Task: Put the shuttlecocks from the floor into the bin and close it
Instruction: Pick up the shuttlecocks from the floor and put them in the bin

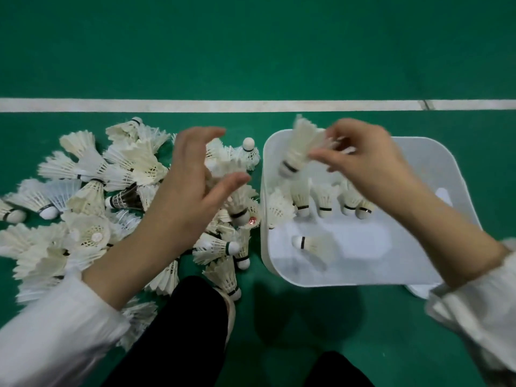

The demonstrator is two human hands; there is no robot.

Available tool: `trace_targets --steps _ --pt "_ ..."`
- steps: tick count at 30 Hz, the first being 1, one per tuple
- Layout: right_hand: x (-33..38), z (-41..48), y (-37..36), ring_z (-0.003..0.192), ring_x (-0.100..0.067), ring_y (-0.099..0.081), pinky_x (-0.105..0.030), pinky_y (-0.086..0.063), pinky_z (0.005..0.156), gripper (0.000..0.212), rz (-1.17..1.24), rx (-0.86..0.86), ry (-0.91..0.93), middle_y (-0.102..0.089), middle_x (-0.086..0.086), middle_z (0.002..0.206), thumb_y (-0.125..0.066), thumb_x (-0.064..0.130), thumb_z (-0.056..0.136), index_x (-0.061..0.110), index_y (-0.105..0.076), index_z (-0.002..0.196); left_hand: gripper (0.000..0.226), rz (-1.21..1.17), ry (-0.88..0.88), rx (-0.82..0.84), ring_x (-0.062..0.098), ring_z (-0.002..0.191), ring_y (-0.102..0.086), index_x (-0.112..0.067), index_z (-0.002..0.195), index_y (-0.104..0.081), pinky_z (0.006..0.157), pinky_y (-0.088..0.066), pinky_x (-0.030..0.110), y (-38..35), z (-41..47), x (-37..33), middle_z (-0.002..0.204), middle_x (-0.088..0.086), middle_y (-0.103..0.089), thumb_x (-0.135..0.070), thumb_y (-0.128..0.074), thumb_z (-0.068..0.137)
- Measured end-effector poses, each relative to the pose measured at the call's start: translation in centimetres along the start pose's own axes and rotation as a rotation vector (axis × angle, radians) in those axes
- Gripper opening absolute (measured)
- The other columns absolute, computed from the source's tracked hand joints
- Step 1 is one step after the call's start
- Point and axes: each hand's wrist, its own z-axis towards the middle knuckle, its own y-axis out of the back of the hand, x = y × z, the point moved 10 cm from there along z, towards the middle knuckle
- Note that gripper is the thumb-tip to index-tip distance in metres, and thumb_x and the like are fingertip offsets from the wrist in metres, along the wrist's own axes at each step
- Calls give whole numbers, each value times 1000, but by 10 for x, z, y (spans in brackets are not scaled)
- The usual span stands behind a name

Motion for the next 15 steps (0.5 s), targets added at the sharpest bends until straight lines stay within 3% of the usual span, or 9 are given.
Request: trace_targets --steps 3,6,8,11,13,15 --pt "-71 -13 19 73 -24 -66 -29 -47 62 13 -152 63 -282 -69 -9 77 -65 29 83 21 -61 74 59 27 15 86 -15 82 -48 -33 123 -36 60 -40 6 -12 -3 9 113 -8 -36 -59 -47 71" --pt "-125 -35 -4 83 -31 -67 -36 -51 76 12 -276 241 -447 -72 -17 87 -62 19 86 12 -71 86 32 96 -46 131 -16 93 -45 -29 107 -44 73 -36 0 -23 -7 16 108 -12 -40 -44 -56 81" --pt "-136 -41 -30 83 -32 -66 -36 -50 78 15 -269 288 -446 -72 -18 90 -60 17 86 7 -72 88 16 131 -75 111 -15 95 -45 -21 98 -49 80 -35 2 -22 -9 24 103 -9 -43 -29 -57 86" --pt "-138 -38 -70 77 -31 -64 -34 -51 72 21 -214 346 -413 -70 -22 93 -58 18 88 1 -71 88 15 150 -50 116 -7 92 -49 -14 95 -58 80 -39 11 -23 -12 36 98 -7 -49 -27 -55 88" --pt "-134 -30 -91 74 -22 -57 -27 -41 61 23 -244 384 -377 -70 -19 95 -54 18 91 2 -69 94 13 190 -73 106 0 85 -48 -14 94 -62 78 -35 5 -22 -12 36 96 -6 -51 -23 -60 86" --pt "-129 -23 -104 80 -17 -54 -22 -34 65 24 -237 372 -346 -69 -13 103 -50 18 93 5 -67 103 14 253 -106 92 5 83 -45 -10 93 -64 77 -29 2 -21 -11 34 93 -3 -51 -19 -65 83"
